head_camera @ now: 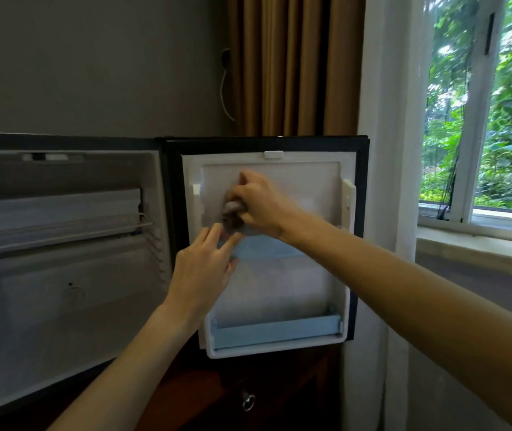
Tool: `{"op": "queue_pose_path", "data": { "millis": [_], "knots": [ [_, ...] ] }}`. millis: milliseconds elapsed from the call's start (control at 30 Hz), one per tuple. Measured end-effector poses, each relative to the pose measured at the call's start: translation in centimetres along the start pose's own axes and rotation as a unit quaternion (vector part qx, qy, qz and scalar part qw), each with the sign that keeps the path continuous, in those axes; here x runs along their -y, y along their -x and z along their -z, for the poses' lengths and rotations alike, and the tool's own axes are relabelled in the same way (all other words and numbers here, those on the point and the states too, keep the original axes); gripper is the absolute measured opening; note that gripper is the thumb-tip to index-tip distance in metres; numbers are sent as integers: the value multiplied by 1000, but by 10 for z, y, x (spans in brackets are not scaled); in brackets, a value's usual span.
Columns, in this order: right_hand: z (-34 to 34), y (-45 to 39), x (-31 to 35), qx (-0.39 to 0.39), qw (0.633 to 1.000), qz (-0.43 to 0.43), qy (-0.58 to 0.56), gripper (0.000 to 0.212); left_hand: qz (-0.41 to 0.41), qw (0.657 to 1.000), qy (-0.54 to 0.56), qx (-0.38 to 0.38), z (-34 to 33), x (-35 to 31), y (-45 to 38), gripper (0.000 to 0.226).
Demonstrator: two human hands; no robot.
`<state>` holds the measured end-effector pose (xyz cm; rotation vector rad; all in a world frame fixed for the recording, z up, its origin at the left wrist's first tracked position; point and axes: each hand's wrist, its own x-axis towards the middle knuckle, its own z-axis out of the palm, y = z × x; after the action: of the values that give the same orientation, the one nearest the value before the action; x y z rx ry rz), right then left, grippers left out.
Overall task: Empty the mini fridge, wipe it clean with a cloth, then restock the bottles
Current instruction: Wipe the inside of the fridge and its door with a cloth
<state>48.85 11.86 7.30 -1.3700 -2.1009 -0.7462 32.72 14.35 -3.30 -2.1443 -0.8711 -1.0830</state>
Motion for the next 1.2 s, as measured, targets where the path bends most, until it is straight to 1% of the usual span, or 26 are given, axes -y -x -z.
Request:
{"op": "queue_pose_path", "data": {
  "millis": [100,167,267,467,567,667,767,900,1000,1100,1200],
  "knots": [
    [-8,-25,34,-37,999,6,-8,22,-13,1000,-1,1,-1,4,0,49],
    [-10,-26,37,-42,999,-2,-9,26,-18,1000,-4,-1,0,6,0,48],
    [0,-10,12,-32,999,-4,4,25,-15,1000,-11,2,3,5,2,47],
    [43,57,-66,-58,991,-113,39,24,-10,1000,4,6,5,4,1,49],
    [49,72,-80,-58,986,-146,58,21,-9,1000,10,6,4,5,2,49],
    [43,63,-71,-67,988,-128,57,20,-9,1000,15,1,5,3,2,48],
    [33,39,-48,-74,992,-89,53,22,-7,1000,13,-5,4,1,2,49],
    [9,-11,0,-75,995,-25,54,27,-4,1000,1,-5,1,0,0,51],
    [-3,-34,33,-81,996,10,47,25,-7,1000,-11,0,-1,2,-1,56],
    [-1,-36,33,-77,996,6,45,22,-7,1000,-7,4,0,4,0,56],
    [10,-15,2,-65,997,-10,44,23,-11,1000,-2,1,4,2,0,53]
  ]
}}
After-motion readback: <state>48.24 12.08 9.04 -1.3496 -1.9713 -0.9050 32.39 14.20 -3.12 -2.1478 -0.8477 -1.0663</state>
